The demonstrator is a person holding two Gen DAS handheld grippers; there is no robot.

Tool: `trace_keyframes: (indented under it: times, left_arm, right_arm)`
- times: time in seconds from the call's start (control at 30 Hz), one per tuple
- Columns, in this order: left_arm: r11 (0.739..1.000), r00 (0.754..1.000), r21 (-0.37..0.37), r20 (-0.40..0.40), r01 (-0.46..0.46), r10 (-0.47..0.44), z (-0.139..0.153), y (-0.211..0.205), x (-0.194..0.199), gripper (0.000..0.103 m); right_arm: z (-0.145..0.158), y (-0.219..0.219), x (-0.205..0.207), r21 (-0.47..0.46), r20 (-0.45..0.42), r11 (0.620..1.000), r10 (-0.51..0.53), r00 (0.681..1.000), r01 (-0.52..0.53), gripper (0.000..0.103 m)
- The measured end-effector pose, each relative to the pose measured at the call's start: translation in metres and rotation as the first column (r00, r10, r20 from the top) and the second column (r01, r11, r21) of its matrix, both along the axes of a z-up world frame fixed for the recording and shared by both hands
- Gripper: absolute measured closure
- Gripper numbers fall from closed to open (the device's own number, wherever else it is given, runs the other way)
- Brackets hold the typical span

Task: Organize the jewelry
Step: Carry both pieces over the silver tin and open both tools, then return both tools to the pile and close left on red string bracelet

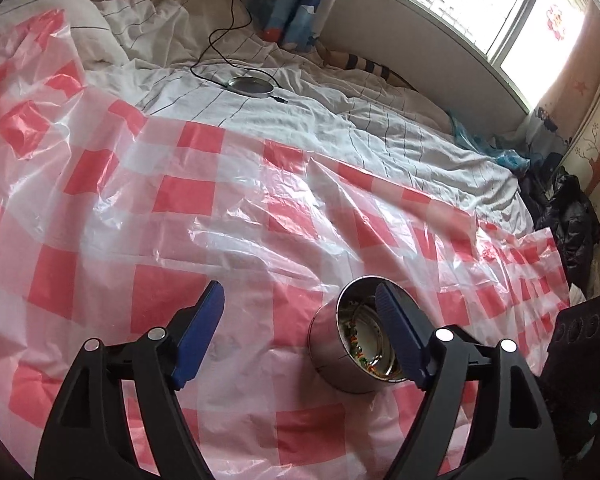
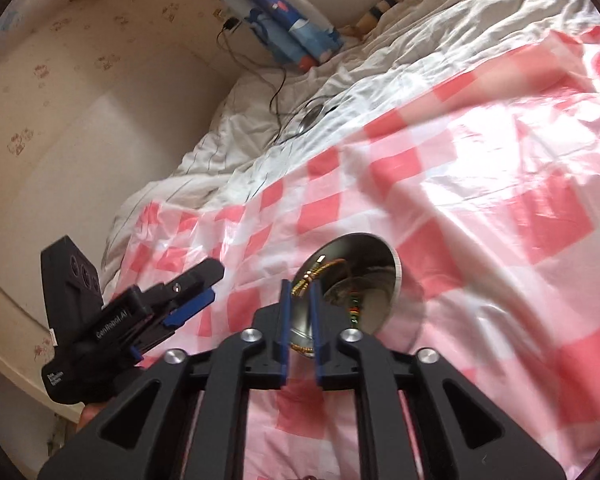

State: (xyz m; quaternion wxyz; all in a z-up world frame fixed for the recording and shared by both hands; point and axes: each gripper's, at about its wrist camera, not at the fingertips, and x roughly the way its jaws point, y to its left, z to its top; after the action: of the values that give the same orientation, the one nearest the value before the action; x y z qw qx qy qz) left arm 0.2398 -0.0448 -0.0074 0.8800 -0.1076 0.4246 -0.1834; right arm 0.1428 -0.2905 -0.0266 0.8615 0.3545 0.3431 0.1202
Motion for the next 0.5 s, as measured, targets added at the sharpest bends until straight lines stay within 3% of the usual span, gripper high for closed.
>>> trace_keyframes:
  times: [0.03, 0.23, 0.37, 0.5]
  left_arm:
    - [1.0, 1.0, 0.022, 0.003, 0.015, -0.015, 0.0, -0.002, -0.004, 0.023]
    - [0.99, 0.998, 0.12, 0.005, 0.068, -0.069, -0.005, -0.002, -0.026, 0.021]
    - [0.986, 0.99, 0.099, -0.066, 0.131, -0.125, -0.013, 0.006, -0.035, 0.02]
    - [0.971, 0.963, 0.036, -0.14, 0.238, -0.231, -0.024, 0.007, -0.058, 0.02]
  right_arm:
    - [0.001, -0.005, -0.009, -0.006, 0.003, 0.999, -0.038, 0.999, 0.038, 0.062]
    - [0.002, -0.03, -0.063, 0.061, 0.0, 0.983, -0.172, 0.985, 0.172, 0.057]
    - [-0.005, -0.03, -0.098, 0.113, -0.038, 0.969, -0.215, 0.976, 0.218, 0.052]
    - [0.0, -0.013, -0.127, 0.089, -0.034, 0.976, -0.198, 0.98, 0.2, 0.051]
